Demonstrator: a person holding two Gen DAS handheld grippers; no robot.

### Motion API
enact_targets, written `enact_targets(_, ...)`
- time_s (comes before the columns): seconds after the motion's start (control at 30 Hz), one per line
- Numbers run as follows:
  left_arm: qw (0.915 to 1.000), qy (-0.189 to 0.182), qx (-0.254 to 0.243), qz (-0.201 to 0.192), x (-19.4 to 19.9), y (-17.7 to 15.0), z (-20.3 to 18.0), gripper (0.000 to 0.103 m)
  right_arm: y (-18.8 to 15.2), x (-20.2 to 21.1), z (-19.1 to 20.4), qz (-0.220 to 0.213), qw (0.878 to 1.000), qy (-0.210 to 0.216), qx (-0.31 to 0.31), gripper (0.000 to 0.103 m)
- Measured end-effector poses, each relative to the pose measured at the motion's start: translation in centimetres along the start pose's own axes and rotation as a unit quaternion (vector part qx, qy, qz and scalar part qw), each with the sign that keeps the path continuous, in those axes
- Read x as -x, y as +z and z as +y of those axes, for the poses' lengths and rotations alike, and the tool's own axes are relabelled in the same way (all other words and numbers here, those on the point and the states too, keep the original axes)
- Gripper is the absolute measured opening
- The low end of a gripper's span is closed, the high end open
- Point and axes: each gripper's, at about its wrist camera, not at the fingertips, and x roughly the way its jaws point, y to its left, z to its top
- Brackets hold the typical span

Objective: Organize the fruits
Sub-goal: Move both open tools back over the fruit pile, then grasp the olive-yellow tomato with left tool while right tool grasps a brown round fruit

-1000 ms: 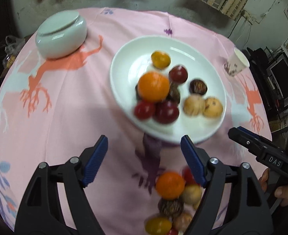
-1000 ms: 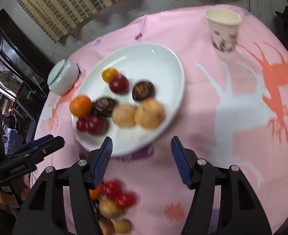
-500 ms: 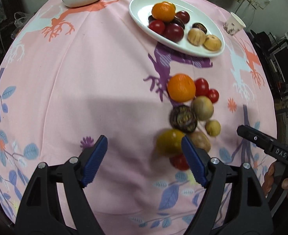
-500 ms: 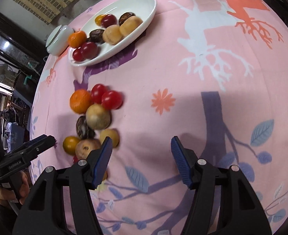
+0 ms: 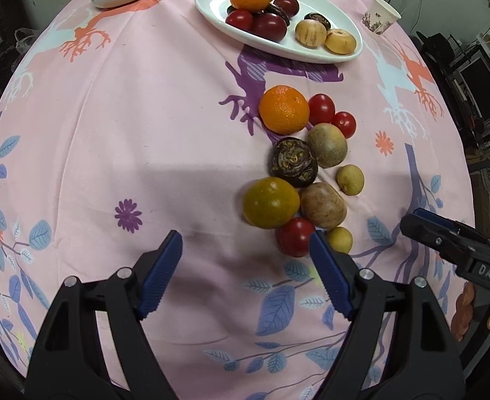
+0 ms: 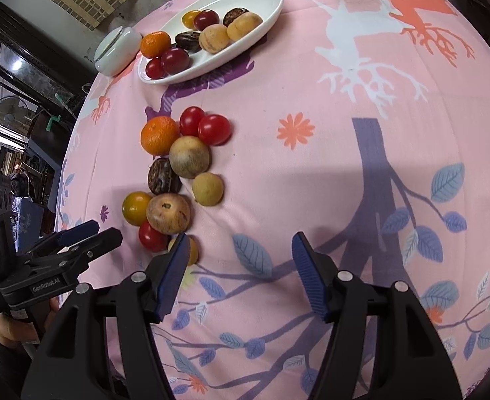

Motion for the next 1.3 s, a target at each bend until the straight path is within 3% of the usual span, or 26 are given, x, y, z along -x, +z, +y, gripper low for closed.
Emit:
enact_targets(0.37, 0.9999, -0.005, 0.010, 0.006, -1.2, 1.2, -0.2, 0.080, -1.3, 0.5, -1.7, 0.007, 0.999, 0.009, -0.034, 0.064)
enact_targets(1.13, 0.9987, 0.028, -0.039, 0.020, -4.2, 3.2, -1.4, 0.078, -1.5, 1.6, -2.3, -0.005, 0.999, 0.006, -0.048, 0.064)
enact_targets(1.17, 0.9987, 0.025, -0.036, 0.025, -4.5, 3.3, -1.3, 0.075, -1.5, 1.7, -2.3, -0.005, 0.999, 0.006, -0.049, 0.064)
enact_targets(1.23, 0.9989, 0.007, -0.039, 0.027, -4.5, 3.4, -1.5, 0.057, -1.6, 1.8, -2.3, -0.006, 0.999, 0.005, -0.050, 0.064)
enact_targets(1.27, 0.9986, 0.001, -0.047, 0.025, -4.4, 3.2, -1.8, 0.040, -1.6, 1.8, -2.4, -0.007, 0.999, 0.005, -0.050, 0.064)
enact_targets(1.3, 0.9984, 0.003, -0.051, 0.025, -4.3, 3.1, -1.9, 0.041, -1.5, 1.8, -2.4, -0.006, 0.999, 0.005, -0.051, 0.064)
